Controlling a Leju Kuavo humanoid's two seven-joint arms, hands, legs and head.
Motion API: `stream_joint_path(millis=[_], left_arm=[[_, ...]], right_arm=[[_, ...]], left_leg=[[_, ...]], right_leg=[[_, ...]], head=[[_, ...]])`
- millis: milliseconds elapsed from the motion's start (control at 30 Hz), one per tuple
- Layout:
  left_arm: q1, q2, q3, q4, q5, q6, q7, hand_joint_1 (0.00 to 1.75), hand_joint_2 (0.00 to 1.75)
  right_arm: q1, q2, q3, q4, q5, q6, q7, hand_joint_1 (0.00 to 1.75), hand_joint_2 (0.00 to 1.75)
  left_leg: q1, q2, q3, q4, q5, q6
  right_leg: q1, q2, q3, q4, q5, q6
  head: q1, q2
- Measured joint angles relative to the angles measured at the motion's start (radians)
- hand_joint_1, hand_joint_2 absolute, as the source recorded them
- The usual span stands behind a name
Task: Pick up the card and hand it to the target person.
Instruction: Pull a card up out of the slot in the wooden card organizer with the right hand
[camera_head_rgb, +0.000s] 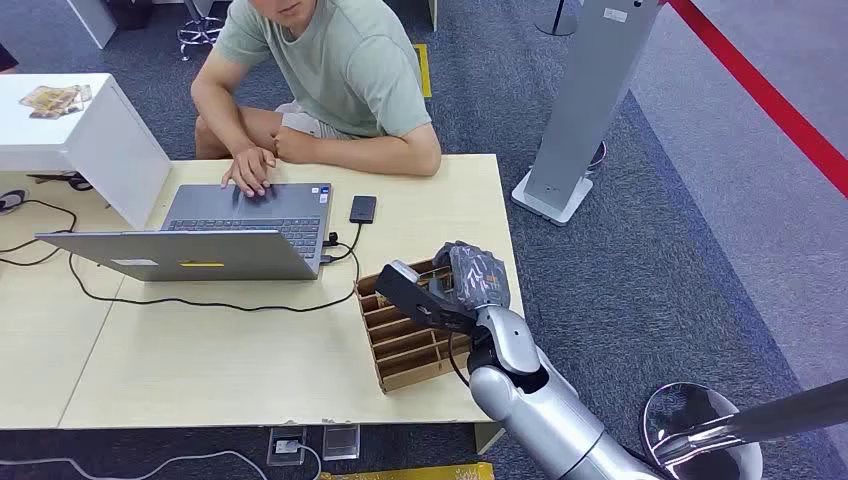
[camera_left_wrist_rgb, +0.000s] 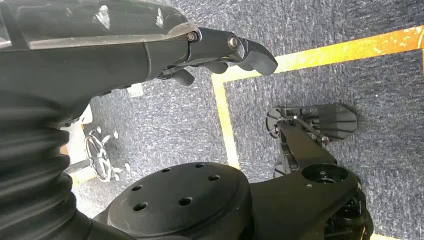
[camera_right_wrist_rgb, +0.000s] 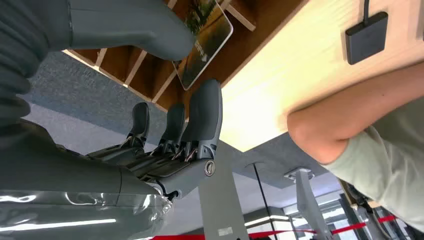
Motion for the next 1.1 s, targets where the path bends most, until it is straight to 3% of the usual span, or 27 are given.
stream_joint_path(millis=[700,1100], left_arm=[[0.000,-0.001,-0.004,-0.002,0.000,-0.002,0.001,0.00,1.75],[-0.001,0.001,-0.008,-0.001,-0.001,-0.006,0.000,0.00,1.75]], right_arm=[[0.005,-0.007,-0.013,0.004,-0.002,-0.007,0.008,0.94,1.75],[0.005,-0.010,-0.017,-0.006,-0.002,-0.005,0.010,0.80,1.75]], left_leg=[[0.000,0.000,0.000,0.000,0.000,0.000],[0.000,0.000,0.000,0.000,0.000,0.000]], right_leg=[[0.000,0.000,0.000,-0.001,0.000,0.000],[0.000,0.000,0.000,0.000,0.000,0.000]], head=[[0.000,0.000],[0.000,0.000]])
